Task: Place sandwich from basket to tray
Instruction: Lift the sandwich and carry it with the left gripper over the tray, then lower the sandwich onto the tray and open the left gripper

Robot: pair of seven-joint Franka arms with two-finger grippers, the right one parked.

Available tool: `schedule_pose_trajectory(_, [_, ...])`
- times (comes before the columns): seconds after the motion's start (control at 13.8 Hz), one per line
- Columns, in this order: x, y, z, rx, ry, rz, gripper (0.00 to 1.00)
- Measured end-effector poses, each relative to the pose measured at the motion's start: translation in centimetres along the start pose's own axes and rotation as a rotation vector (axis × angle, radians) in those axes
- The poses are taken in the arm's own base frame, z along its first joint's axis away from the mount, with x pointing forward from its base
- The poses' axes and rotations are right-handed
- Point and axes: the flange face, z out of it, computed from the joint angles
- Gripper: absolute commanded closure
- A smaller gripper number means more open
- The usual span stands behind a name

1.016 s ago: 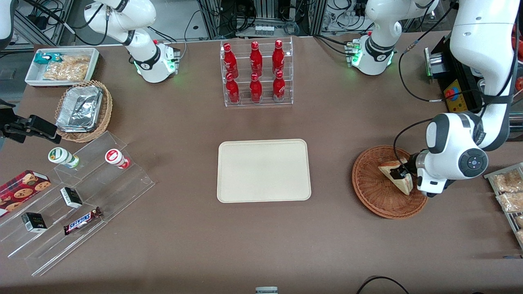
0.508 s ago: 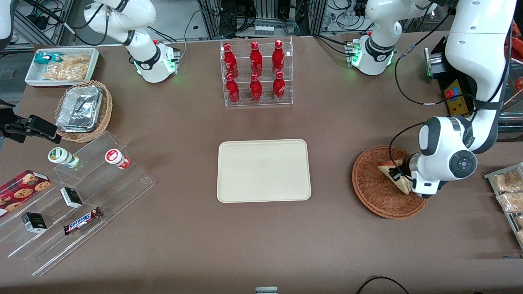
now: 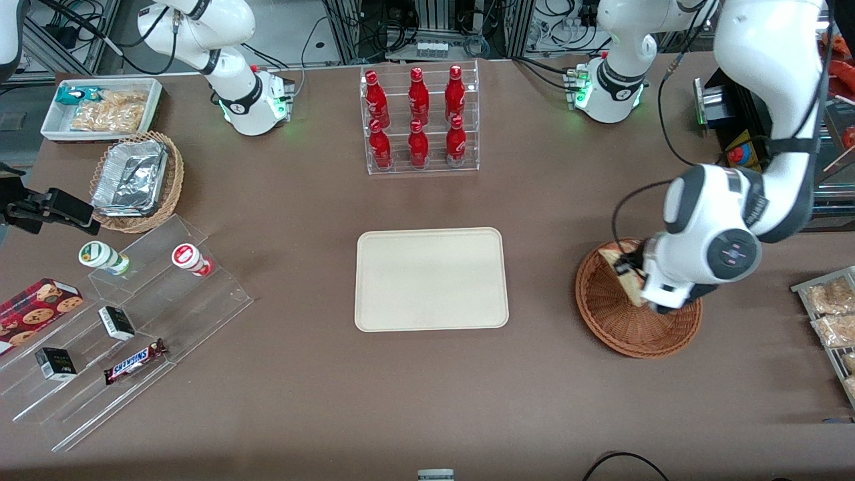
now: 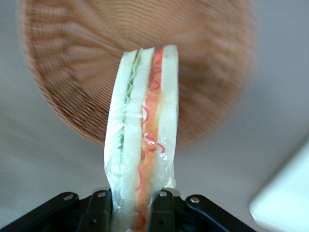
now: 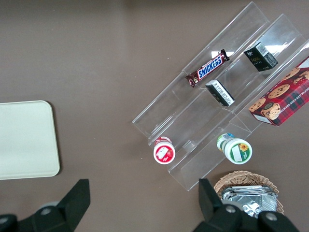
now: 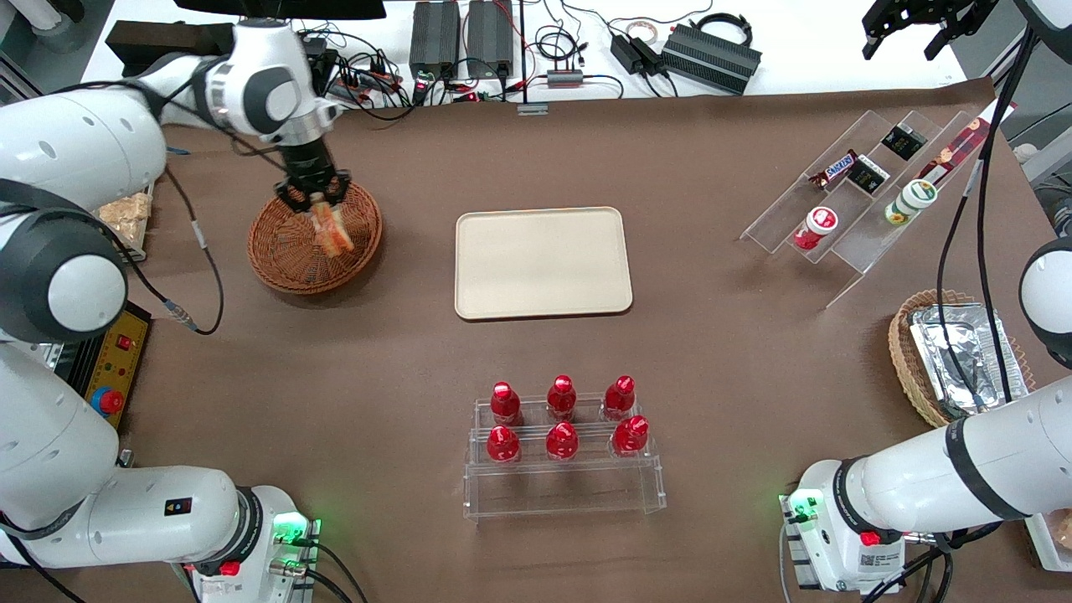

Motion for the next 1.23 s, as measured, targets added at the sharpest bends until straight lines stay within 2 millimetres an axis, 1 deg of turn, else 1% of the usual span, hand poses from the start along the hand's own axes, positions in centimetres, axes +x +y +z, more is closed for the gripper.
schedule_pose_trajectory(0.07, [-3.0,4.0,-1.3,0.0,0.024,0.08,0.85])
schedule_pose_trajectory(0.15, [-6.0,7.7,-1.8,0.005,0.04,0.155,0.85])
schedule_pose_trajectory(0.22, [-8.9,11.0,-1.6,0.017,0.052,0.226,0.86])
schedule_pose_trajectory(0.36, [-13.4,16.9,0.3,0.048,0.077,0.334,0.86])
schedule_pose_trajectory(0.44, [-15.0,19.7,1.5,0.05,0.084,0.357,0.85])
schedule_pose_trajectory(0.51, [-16.1,22.3,2.7,0.046,0.085,0.364,0.85])
schedule_pose_trajectory(0.58, [-16.6,24.4,3.8,0.04,0.081,0.367,0.85])
schedule_pose_trajectory(0.65, [-16.6,26.3,5.0,0.034,0.073,0.37,0.85])
schedule_pose_trajectory(0.8, [-15.8,29.0,7.4,0.026,0.076,0.35,0.84])
schedule_pose_trajectory(0.94, [-14.3,30.9,9.9,0.038,0.113,0.301,0.84])
schedule_pose_trajectory(1.09, [-13.2,32.1,12.0,0.037,0.132,0.271,0.82])
schedule_pose_trajectory(1.23, [-12.8,32.6,12.7,0.029,0.133,0.264,0.8])
